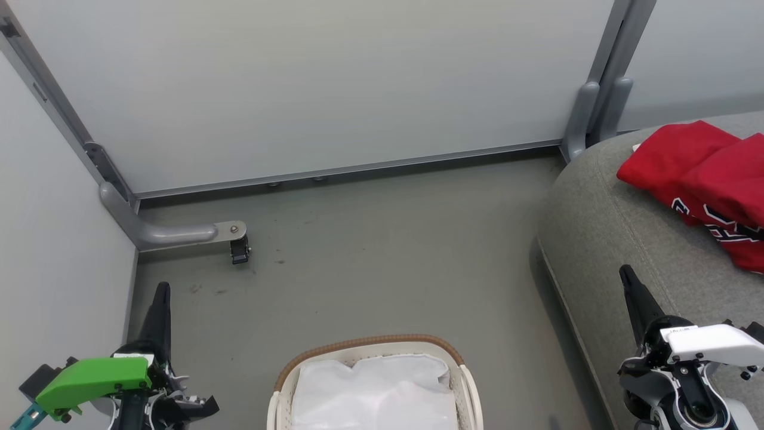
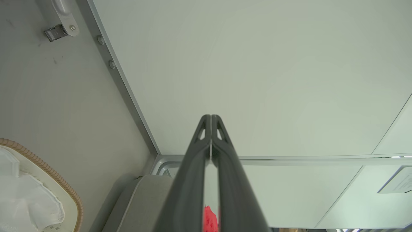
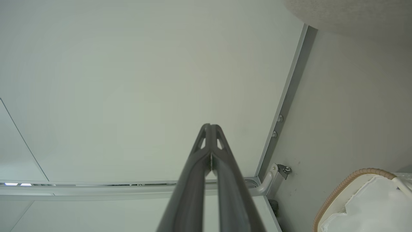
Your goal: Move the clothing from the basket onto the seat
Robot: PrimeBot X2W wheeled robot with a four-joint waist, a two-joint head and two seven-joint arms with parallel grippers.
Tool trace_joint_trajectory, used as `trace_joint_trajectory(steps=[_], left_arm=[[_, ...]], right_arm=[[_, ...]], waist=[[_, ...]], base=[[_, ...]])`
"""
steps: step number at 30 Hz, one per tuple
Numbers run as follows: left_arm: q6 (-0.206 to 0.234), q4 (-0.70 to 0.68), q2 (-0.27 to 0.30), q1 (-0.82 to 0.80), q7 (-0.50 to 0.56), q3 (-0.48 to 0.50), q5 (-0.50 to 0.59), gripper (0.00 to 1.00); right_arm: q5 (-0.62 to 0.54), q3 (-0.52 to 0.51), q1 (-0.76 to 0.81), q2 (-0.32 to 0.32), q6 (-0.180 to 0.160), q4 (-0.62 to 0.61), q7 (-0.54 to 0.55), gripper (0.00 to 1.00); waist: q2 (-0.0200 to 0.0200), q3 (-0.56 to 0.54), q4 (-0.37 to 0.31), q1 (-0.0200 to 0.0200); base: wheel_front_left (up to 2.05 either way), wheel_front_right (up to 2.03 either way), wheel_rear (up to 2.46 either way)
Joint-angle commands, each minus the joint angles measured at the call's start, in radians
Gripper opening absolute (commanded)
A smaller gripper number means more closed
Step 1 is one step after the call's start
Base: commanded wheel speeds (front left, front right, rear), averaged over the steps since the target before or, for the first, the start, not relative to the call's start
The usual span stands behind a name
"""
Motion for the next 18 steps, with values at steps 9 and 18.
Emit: trace_joint_trajectory(steps=[9, 18], left_arm=[[-0.006, -0.007, 0.007, -0.018, 0.017, 0.008, -0.053, 0.00], [-0.006, -0.007, 0.007, -0.018, 0.017, 0.007, -0.052, 0.00]], right_arm=[[0.054, -0.011, 0.013, -0.001, 0.000, -0.009, 0.018, 0.00], [0.053, -0.012, 0.013, -0.001, 0.000, -0.009, 0.018, 0.00]], waist=[[0.0000, -0.006, 0.005, 0.0000], [0.0000, -0.006, 0.005, 0.0000]], base=[[0.00, 0.00, 0.00], [0.00, 0.00, 0.00]])
